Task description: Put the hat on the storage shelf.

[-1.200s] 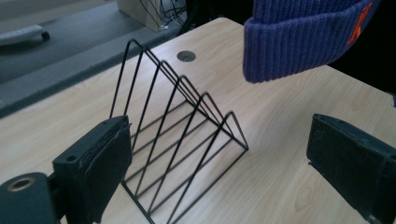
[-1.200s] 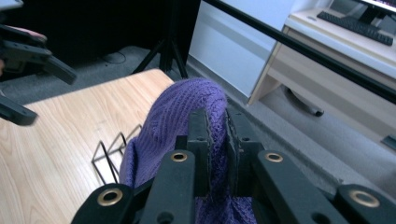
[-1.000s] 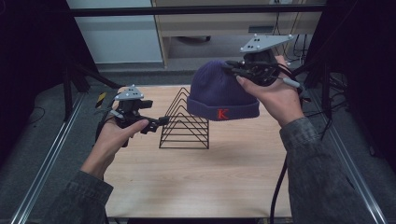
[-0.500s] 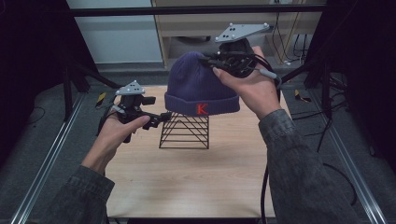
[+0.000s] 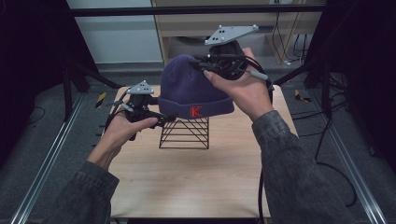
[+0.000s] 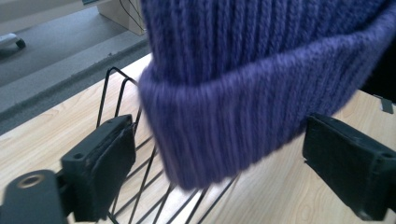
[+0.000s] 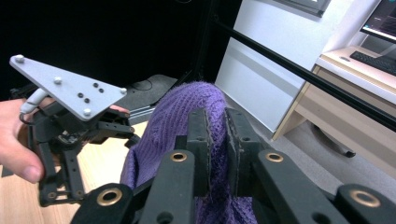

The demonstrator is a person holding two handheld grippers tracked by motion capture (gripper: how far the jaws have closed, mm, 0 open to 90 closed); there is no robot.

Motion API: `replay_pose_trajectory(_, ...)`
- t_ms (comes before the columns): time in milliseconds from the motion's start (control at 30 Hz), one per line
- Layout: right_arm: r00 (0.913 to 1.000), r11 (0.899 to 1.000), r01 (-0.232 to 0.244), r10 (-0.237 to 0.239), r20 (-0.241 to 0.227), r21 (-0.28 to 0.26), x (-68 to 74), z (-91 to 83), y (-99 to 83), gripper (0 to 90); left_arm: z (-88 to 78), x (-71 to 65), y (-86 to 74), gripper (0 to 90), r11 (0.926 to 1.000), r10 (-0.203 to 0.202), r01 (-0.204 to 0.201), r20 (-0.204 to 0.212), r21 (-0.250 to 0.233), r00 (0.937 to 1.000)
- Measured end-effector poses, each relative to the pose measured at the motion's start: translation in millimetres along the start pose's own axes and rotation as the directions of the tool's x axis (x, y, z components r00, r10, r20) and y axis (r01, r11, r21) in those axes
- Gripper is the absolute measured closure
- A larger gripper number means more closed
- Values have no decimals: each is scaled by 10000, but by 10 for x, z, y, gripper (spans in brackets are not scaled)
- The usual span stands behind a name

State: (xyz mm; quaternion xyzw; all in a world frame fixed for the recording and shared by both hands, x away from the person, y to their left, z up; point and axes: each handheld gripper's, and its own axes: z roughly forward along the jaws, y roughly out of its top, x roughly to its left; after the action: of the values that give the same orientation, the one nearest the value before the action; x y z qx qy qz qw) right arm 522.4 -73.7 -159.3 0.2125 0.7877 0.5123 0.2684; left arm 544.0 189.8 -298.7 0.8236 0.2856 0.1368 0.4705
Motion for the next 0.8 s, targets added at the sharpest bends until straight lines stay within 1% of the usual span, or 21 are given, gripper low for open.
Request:
replay_pose_trajectory(33,10000,10000,16,-16,-38,42,9,11,-1,815,15,-1,8,170,9999,114,-114,195,-17,9997)
replay_pose_trajectory(67,10000,10000,41,-41,-41,73,11,19,-3,815,15,-1,8,220,9999,114,-114,195,-17,9997)
replay_pose_trajectory(133,10000,9999,48,-48,-21,115,12,35,-10,815,29,8,11,288,9997,226,-225,359,-43,9991)
replay_pose_trajectory(167,10000,9999,51,-51,-34,122,9,42,-15,815,41,23,5,349,9996,249,-239,576,-171,9980)
replay_pose_trajectory(200,10000,9999,51,-51,-34,122,9,42,-15,815,41,23,5,396,9996,249,-239,576,-171,9980)
replay_pose_trajectory(233,10000,9999,12,-11,-40,141,10,49,-20,814,44,34,0,396,9996,189,-174,632,-244,9978)
replay_pose_trajectory(300,10000,9998,49,-48,-39,178,8,63,-28,815,53,51,-9,500,9995,169,-152,640,-261,9978)
replay_pose_trajectory(333,10000,9998,41,-40,-39,205,7,69,-31,815,55,54,-10,588,9996,166,-150,620,-247,9979)
replay_pose_trajectory(367,10000,9997,51,-51,-35,220,5,73,-33,814,56,57,-8,588,9996,152,-137,614,-251,9980)
replay_pose_trajectory(467,10000,9997,44,-43,-25,228,-13,82,-46,814,52,50,9,653,9996,187,-175,522,-239,9985)
replay_pose_trajectory(600,10000,9997,-15,14,27,251,-44,96,-61,813,22,58,26,678,9996,204,-201,179,-182,9996)
replay_pose_trajectory(667,9999,9997,34,-36,99,256,-57,100,-68,812,-1,61,33,682,9997,127,-128,-51,-207,9999)
replay_pose_trajectory(733,9997,9996,111,-116,208,265,-73,111,-81,811,-29,62,45,685,9998,138,-144,-393,-161,9991)
replay_pose_trajectory(800,9996,9997,34,-41,269,255,-97,130,-98,811,-53,67,65,685,9997,161,-172,-688,-147,9975)
